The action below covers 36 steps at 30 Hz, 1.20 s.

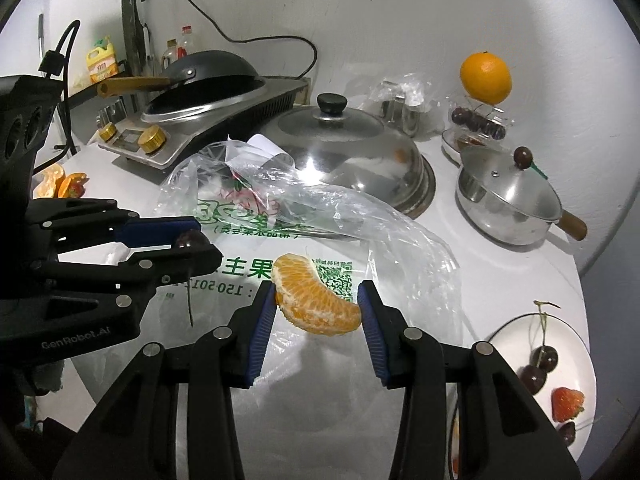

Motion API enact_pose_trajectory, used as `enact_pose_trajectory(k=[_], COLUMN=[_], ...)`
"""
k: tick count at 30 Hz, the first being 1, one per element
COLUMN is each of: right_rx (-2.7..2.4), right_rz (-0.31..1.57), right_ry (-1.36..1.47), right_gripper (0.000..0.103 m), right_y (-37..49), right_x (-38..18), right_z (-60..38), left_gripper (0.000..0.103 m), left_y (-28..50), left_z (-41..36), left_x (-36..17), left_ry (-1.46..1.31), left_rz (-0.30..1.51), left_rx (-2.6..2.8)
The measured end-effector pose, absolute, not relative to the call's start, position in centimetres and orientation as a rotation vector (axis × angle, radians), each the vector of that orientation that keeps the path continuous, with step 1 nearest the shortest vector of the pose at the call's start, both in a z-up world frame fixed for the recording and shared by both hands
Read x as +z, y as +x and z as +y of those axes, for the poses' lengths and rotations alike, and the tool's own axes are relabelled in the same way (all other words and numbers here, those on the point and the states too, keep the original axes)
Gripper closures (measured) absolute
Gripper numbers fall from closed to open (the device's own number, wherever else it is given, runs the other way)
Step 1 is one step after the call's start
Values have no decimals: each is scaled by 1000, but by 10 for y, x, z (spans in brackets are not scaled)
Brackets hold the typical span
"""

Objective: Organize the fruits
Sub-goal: 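Lift the cherry and tangerine segment and carry both over the white plate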

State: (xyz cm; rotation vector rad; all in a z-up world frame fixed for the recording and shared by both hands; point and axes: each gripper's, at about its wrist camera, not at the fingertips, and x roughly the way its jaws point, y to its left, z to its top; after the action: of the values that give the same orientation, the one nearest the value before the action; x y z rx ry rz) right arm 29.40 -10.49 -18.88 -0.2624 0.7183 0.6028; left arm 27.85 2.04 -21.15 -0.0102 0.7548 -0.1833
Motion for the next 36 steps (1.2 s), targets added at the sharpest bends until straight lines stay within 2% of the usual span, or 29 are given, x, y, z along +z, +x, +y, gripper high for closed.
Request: enact_pose_trajectory(k=[36], right_rx=[494], right_rz=[661], right_ry=[-197], right_gripper=[58], right_y=[252], right_x=[-165], right_z=[-209], left_gripper=[74], left_y=[247], left_z=[-69], left_x=[-178], left_ry=[61], left_rz=[698], left_rx=[-265])
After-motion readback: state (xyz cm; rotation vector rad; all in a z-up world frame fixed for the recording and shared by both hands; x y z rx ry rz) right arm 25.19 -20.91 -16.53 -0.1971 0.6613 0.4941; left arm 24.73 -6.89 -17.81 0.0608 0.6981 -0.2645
